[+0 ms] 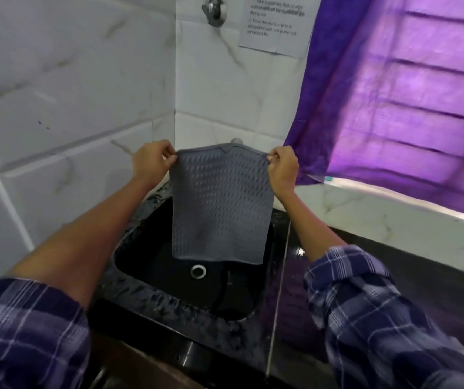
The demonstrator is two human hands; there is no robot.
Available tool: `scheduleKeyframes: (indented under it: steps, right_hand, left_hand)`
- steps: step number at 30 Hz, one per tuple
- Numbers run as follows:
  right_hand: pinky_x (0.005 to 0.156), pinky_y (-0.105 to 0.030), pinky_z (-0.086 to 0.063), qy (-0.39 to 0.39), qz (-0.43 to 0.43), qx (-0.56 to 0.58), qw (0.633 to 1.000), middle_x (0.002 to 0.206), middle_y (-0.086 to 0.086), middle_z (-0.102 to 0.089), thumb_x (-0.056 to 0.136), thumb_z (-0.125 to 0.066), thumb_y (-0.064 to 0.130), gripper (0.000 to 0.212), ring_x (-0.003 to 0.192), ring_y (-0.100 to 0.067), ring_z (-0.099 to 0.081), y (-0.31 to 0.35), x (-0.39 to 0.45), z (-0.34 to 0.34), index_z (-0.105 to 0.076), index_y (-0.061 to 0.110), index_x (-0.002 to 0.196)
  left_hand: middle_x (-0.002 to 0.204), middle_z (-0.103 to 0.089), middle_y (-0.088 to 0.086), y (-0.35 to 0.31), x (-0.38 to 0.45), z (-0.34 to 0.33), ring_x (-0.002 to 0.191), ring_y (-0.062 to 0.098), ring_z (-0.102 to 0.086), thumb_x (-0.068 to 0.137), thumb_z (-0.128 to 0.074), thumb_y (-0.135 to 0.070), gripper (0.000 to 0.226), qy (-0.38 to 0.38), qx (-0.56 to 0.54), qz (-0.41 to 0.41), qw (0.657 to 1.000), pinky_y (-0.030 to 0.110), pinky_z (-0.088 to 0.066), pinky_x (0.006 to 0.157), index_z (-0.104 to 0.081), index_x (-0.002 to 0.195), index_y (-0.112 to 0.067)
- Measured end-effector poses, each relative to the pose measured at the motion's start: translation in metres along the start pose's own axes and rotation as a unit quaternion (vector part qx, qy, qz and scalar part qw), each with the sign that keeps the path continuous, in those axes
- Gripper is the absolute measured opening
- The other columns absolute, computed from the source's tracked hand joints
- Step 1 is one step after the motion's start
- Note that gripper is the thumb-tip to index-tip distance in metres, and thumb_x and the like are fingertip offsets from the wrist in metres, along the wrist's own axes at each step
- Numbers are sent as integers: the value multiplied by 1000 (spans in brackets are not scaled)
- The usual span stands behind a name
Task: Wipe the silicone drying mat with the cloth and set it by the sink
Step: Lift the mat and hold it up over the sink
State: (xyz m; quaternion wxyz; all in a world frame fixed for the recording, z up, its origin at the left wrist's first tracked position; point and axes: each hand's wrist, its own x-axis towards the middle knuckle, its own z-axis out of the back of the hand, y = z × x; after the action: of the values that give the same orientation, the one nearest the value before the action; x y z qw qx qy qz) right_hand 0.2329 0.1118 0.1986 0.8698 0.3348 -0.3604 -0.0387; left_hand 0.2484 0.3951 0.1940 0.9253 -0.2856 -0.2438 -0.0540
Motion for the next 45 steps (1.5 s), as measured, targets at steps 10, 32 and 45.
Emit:
scheduleKeyframes:
  steps: [10,32,45]
  right_hand:
    - [78,-36,-47,33,-7,-21,999,97,-23,-67,83,-51,-4,18,88,-34,-63,-10,5,3,-68,-6,86]
    - [78,-28,-50,46,-86,-31,995,94,-9,-75,79,-66,7,12,90,-22,-66,-46,7,49,-75,9,87]
    - [57,-15,-35,-156,-84,-56,983,90,-19,-74,74,-70,5,15,74,-12,-54,-50,25,246,-75,1,87]
  left_hand:
    - [104,-71,15,-7,8,-11,100,32,-66,86,-65,-13,14,-34,-61,98,993,35,-50,83,-71,97,-7]
    - [102,-67,22,-27,7,-26,97,38,-63,88,-56,-10,16,-30,48,14,998,42,-48,79,-66,99,-4]
    - [103,-72,8,-184,19,-4,102,30,-64,88,-64,-16,13,-24,-107,-163,981,36,-46,82,-68,99,-12]
